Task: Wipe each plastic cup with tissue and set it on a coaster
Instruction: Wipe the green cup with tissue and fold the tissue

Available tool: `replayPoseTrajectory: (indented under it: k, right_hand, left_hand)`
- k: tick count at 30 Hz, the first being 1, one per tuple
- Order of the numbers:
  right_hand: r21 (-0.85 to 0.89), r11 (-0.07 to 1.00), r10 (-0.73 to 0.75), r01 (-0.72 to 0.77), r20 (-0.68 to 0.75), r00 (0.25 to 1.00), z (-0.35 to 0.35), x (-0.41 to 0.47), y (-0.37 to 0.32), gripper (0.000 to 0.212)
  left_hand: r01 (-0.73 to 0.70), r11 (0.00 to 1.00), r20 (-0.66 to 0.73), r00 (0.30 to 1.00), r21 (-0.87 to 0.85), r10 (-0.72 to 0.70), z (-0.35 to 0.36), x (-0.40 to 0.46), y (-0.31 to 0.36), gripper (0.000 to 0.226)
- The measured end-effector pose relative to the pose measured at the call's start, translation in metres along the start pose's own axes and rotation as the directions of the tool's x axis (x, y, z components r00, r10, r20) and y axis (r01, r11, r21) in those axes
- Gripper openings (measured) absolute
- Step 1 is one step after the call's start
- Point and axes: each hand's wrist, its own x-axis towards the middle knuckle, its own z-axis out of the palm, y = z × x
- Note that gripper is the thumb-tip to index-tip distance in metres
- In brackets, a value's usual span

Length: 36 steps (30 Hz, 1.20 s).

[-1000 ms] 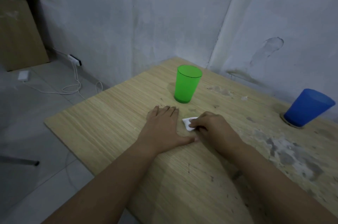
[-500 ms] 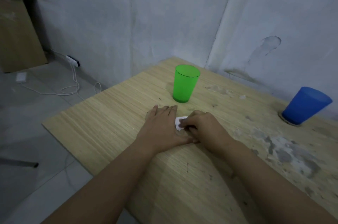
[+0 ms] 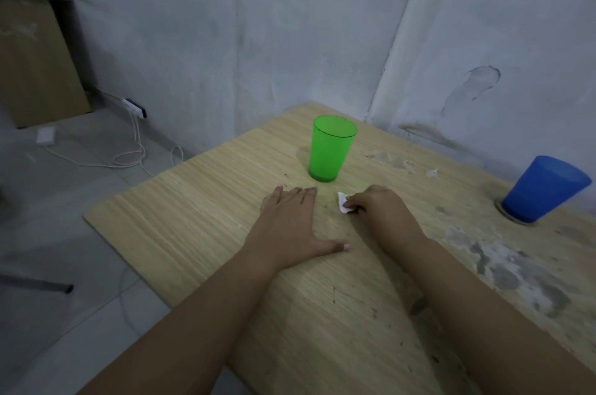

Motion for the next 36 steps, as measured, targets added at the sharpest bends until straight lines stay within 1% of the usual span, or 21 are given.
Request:
replayPoseTrajectory:
  k: [2,3,7,9,10,12,14,15,16,17,18,19,20,21,23,26,29,31,33,35,36]
  right_hand:
    - [-0.046,0.999,0.029,-0.028,0.029,0.999,-0.004,-0.009,-0.005,0.027]
    - [-0.072,0.997,0.033,-0.030,0.054,0.998,-0.006,-0.013,-0.010,0.026]
    - [-0.128,0.991,0.046,-0.023,0.173,0.984,-0.004,-0.020,-0.034,0.033]
    - [-0.120,0.993,0.033,-0.014,0.163,0.986,0.000,-0.017,-0.042,0.037]
    - [-0.104,0.994,0.032,-0.018,0.134,0.990,0.002,-0.015,-0.045,0.032]
    - [-0.032,0.998,0.058,-0.056,0.077,0.995,0.002,-0.008,-0.045,0.016]
    - [0.190,0.968,0.161,-0.163,0.026,0.987,-0.001,-0.001,-0.038,0.013]
    - [0.363,0.901,0.243,-0.239,0.035,0.969,-0.004,0.001,-0.033,0.014]
    - [0.550,0.777,0.323,-0.307,0.070,0.944,-0.008,0.001,-0.029,0.016]
    - [0.718,0.599,0.381,-0.355,0.135,0.915,-0.011,0.001,-0.024,0.022]
    - [0.839,0.396,0.396,-0.372,0.209,0.894,-0.013,-0.001,-0.021,0.025]
    - [0.908,0.211,0.385,-0.363,0.264,0.884,-0.015,-0.002,-0.020,0.026]
    - [0.938,0.060,0.369,-0.341,0.297,0.881,-0.016,-0.003,-0.018,0.025]
    - [0.947,-0.059,0.350,-0.315,0.315,0.882,-0.017,-0.004,-0.018,0.024]
    - [0.943,-0.204,0.313,-0.263,0.317,0.895,-0.018,-0.006,-0.018,0.022]
    - [0.924,-0.311,0.284,-0.223,0.315,0.906,-0.013,-0.009,-0.021,0.024]
    - [0.909,-0.351,0.261,-0.225,0.325,0.909,-0.007,-0.012,-0.025,0.025]
    - [0.906,-0.351,0.256,-0.235,0.335,0.907,-0.005,-0.013,-0.027,0.025]
    - [0.908,-0.338,0.261,-0.246,0.342,0.903,-0.004,-0.014,-0.027,0.024]
    - [0.921,-0.298,0.265,-0.250,0.331,0.906,-0.004,-0.014,-0.027,0.024]
    - [0.931,-0.268,0.266,-0.249,0.320,0.909,-0.004,-0.014,-0.028,0.025]
  left_hand:
    - [-0.003,1.000,-0.003,1.000,-0.002,0.003,0.000,0.000,0.000,0.117]
    - [-0.006,1.000,-0.006,1.000,-0.005,0.006,0.000,-0.001,0.001,0.119]
    - [-0.033,0.999,-0.022,0.999,-0.042,0.032,-0.001,0.000,0.001,0.126]
    - [-0.066,0.996,-0.055,0.997,-0.054,0.063,-0.001,0.000,0.000,0.116]
    - [-0.081,0.995,-0.074,0.994,-0.066,0.076,-0.002,-0.001,0.000,0.110]
    - [-0.099,0.988,-0.099,0.991,-0.116,0.088,-0.006,-0.004,0.002,0.108]
    - [-0.109,0.977,-0.118,0.989,-0.181,0.088,-0.011,-0.006,0.003,0.111]
    - [-0.120,0.973,-0.132,0.987,-0.199,0.094,-0.012,-0.006,0.003,0.112]
    - [-0.127,0.970,-0.142,0.985,-0.208,0.099,-0.012,-0.006,0.003,0.113]
    - [-0.124,0.968,-0.141,0.986,-0.220,0.094,-0.011,-0.006,0.002,0.115]
    - [-0.113,0.965,-0.136,0.987,-0.238,0.082,-0.011,-0.005,0.001,0.116]
    - [-0.100,0.960,-0.131,0.989,-0.261,0.068,-0.010,-0.005,0.000,0.116]
    - [-0.093,0.953,-0.133,0.990,-0.289,0.056,-0.010,-0.004,0.000,0.115]
    - [-0.087,0.943,-0.139,0.989,-0.321,0.044,-0.009,-0.003,-0.001,0.114]
    - [-0.091,0.916,-0.166,0.986,-0.391,0.027,-0.010,-0.004,-0.001,0.110]
    - [-0.106,0.861,-0.218,0.976,-0.498,-0.006,-0.014,-0.008,0.001,0.098]
    - [-0.138,0.759,-0.278,0.959,-0.636,-0.059,-0.015,-0.013,0.004,0.066]
    - [-0.131,0.660,-0.273,0.955,-0.740,-0.117,-0.014,-0.013,0.007,0.055]
    - [-0.112,0.613,-0.258,0.954,-0.782,-0.155,-0.011,-0.009,0.010,0.051]
    - [-0.098,0.545,-0.232,0.956,-0.833,-0.182,-0.010,-0.006,0.012,0.049]
    - [-0.091,0.489,-0.211,0.958,-0.867,-0.196,-0.010,-0.004,0.012,0.050]
